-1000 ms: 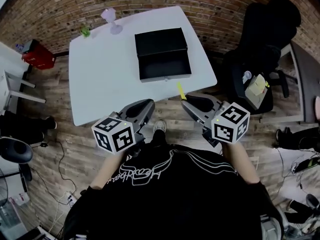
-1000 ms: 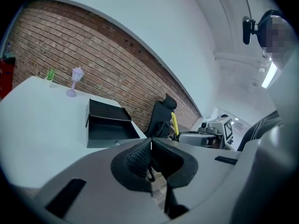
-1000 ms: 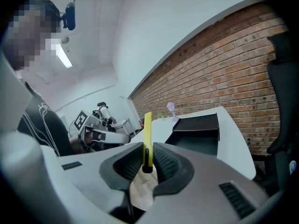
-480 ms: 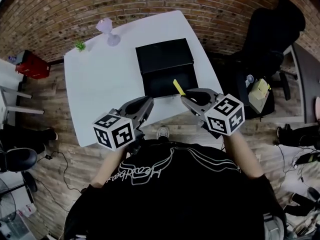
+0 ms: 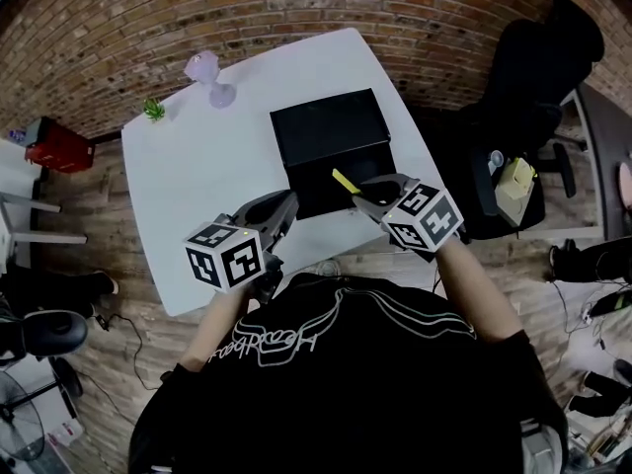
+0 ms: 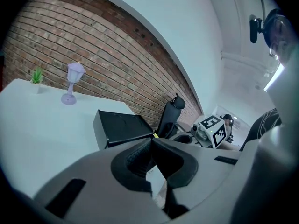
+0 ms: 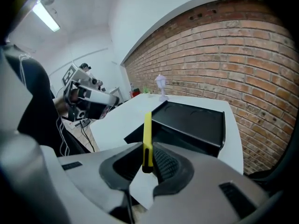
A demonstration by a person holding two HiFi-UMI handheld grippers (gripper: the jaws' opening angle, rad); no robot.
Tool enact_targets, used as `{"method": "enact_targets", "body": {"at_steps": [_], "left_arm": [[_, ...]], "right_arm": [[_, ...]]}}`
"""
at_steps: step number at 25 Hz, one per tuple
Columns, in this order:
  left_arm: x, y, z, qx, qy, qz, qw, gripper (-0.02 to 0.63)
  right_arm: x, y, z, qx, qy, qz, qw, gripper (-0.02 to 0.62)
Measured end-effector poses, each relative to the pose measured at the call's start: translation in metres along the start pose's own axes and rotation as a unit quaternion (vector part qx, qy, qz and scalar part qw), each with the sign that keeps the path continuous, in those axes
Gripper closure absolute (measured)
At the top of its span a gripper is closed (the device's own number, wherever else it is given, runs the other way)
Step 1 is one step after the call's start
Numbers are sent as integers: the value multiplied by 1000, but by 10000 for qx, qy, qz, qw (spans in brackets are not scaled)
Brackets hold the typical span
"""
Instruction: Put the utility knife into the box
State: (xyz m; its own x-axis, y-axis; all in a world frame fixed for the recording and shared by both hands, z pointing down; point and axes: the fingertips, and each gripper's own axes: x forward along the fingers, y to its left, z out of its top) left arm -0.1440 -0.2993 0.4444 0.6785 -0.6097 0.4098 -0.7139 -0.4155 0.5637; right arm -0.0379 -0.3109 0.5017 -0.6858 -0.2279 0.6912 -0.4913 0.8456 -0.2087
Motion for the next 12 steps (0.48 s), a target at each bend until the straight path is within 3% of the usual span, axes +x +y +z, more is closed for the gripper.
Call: {"method": "enact_targets", "body": {"at_steps": [12], "left_arm": [[1,29,-6,-144,55,16,9999,574]], "right_arm": [[55,-35,-33,-523,1274,-433,9895,528]]}}
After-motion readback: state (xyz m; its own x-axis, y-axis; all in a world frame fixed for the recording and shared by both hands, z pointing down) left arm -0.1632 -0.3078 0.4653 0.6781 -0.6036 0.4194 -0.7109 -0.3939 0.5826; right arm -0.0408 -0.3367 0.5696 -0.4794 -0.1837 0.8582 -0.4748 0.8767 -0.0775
